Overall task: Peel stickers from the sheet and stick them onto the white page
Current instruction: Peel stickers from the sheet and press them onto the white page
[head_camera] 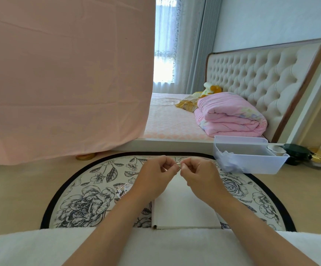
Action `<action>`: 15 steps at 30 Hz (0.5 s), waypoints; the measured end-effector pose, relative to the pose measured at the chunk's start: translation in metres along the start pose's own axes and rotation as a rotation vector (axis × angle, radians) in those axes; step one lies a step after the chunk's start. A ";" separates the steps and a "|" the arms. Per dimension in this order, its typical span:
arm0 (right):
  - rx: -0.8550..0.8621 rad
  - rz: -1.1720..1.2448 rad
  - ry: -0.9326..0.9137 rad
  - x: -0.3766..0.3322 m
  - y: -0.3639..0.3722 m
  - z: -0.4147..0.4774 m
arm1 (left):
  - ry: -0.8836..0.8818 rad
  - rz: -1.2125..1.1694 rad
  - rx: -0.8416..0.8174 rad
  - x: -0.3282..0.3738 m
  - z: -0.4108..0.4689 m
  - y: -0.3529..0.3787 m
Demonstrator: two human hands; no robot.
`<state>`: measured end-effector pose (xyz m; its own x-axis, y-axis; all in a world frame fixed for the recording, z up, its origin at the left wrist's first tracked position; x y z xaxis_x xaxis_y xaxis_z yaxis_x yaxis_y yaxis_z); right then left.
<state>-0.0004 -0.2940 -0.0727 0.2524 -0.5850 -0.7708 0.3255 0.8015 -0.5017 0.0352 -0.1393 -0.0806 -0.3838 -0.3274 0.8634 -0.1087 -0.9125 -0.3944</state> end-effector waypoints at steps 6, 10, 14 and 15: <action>-0.040 0.208 0.110 0.000 -0.006 -0.004 | -0.012 0.059 0.089 0.004 -0.006 0.005; -0.005 0.216 0.094 0.002 -0.005 -0.005 | 0.162 0.324 0.246 0.012 -0.012 0.002; 0.048 0.071 -0.001 0.004 -0.003 -0.005 | 0.148 0.328 0.207 0.015 -0.014 0.006; 0.059 0.039 -0.020 0.004 -0.003 -0.005 | 0.111 0.272 0.190 0.015 -0.013 0.006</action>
<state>-0.0046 -0.2984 -0.0764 0.2836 -0.5559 -0.7814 0.3676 0.8156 -0.4468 0.0165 -0.1468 -0.0746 -0.4742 -0.5457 0.6909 0.1800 -0.8282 -0.5307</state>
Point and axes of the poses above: each hand's wrist, its own z-axis towards the middle knuckle, its own y-axis out of the palm, x = y × z, the point moved 1 cm from there along z, towards the middle knuckle, and after that the axes turned 2 degrees about -y, right-handed, at the moved point
